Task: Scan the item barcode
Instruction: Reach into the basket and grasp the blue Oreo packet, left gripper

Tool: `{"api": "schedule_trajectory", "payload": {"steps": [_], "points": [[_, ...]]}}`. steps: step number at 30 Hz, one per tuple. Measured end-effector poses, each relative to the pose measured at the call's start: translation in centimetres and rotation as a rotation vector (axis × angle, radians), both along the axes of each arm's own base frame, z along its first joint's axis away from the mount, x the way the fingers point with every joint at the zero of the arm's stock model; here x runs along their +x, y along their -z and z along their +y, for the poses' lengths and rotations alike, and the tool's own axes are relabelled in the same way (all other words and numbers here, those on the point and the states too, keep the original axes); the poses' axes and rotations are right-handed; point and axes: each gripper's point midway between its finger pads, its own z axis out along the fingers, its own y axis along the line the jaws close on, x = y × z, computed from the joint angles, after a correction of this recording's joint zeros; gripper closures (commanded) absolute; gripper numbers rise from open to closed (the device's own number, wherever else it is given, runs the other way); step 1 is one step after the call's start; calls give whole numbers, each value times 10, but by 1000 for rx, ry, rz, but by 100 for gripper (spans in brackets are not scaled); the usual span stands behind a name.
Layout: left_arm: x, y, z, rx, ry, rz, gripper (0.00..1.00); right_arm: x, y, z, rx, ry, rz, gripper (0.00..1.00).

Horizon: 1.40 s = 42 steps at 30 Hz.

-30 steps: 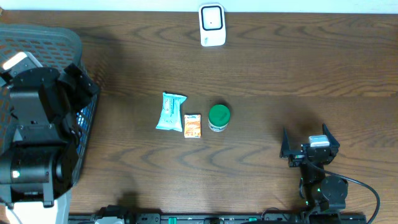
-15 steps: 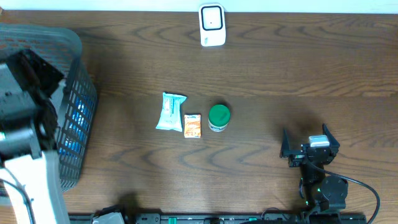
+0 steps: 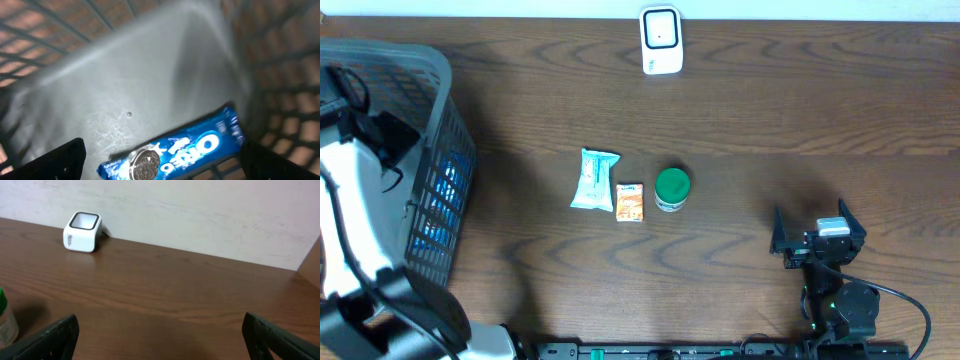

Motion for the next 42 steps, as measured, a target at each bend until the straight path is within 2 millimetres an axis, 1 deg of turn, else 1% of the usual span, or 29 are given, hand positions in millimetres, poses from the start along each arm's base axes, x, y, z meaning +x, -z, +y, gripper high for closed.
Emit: {"api": "schedule_trajectory", "payload": {"steps": [4,5,6,7,8,11,16,21,24,29,32,33,34,35,36,37,38,39,40,42], "points": [[0,42,-3,-54,117,146,2,0,0,0,0,0,0,1],[-1,50,-4,-63,142,176,1,0,0,0,0,0,0,1],[-3,57,-5,-75,171,207,2,0,0,0,0,0,0,1],[-5,65,-7,-86,201,240,8,0,0,0,0,0,0,1],[-7,74,-8,-100,243,278,9,0,0,0,0,0,0,1],[-11,87,-11,-123,321,339,9,0,0,0,0,0,0,1],[-12,102,-12,-141,385,389,9,0,0,0,0,0,0,1],[-16,109,-16,-167,429,420,9,0,0,0,0,0,0,1],[-16,114,-24,-204,472,408,9,0,0,0,0,0,0,1],[-21,126,-35,-254,512,400,9,0,0,0,0,0,0,1],[-22,133,-39,-269,524,385,9,0,0,0,0,0,0,1],[-22,133,-40,-272,526,378,11,0,0,0,0,0,0,1],[-21,134,-40,-273,527,370,15,0,0,0,0,0,0,1],[-21,134,-41,-278,527,360,33,0,0,0,0,0,0,1],[-21,135,-42,-284,530,352,61,0,0,0,0,0,0,1],[-21,136,-45,-298,532,344,73,0,0,0,0,0,0,1],[-20,137,-50,-315,540,335,82,0,0,0,0,0,0,1],[-19,138,-54,-327,549,328,92,0,0,0,0,0,0,1],[-18,138,-58,-336,558,324,92,0,0,0,0,0,0,1],[-17,137,-61,-339,568,320,93,0,0,0,0,0,0,1]]}}
